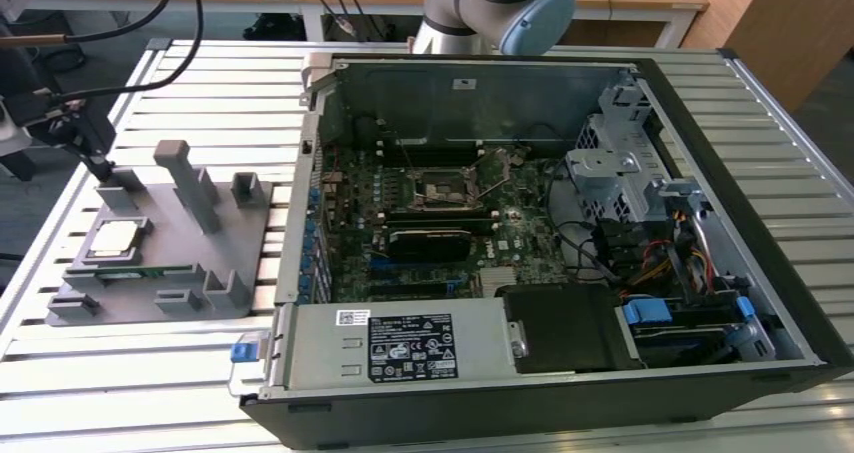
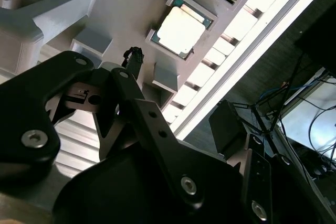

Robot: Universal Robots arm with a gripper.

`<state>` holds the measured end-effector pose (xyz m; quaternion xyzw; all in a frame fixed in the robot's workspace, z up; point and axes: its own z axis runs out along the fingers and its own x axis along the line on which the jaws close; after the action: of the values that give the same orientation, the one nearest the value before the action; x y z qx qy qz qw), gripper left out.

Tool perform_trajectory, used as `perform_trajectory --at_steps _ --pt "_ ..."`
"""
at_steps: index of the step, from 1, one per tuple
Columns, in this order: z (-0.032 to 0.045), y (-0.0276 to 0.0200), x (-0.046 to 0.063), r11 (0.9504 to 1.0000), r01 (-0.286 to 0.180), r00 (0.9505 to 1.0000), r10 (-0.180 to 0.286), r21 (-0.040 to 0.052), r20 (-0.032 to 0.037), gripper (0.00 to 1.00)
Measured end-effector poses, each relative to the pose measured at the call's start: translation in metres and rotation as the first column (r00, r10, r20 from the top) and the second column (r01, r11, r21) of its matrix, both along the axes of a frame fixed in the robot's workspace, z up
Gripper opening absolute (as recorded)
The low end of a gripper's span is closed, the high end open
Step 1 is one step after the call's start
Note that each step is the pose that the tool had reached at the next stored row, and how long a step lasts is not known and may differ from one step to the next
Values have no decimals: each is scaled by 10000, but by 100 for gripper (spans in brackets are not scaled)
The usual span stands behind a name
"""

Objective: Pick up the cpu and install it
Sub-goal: 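Pick up the cpu and move it towards the insertion slot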

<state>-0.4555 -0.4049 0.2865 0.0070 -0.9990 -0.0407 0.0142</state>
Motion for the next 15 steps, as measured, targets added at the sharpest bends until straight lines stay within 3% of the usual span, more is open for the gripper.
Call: perform_trajectory --at_steps 15 --pt "-70 0 0 10000 0 10000 0 -16 1 78"
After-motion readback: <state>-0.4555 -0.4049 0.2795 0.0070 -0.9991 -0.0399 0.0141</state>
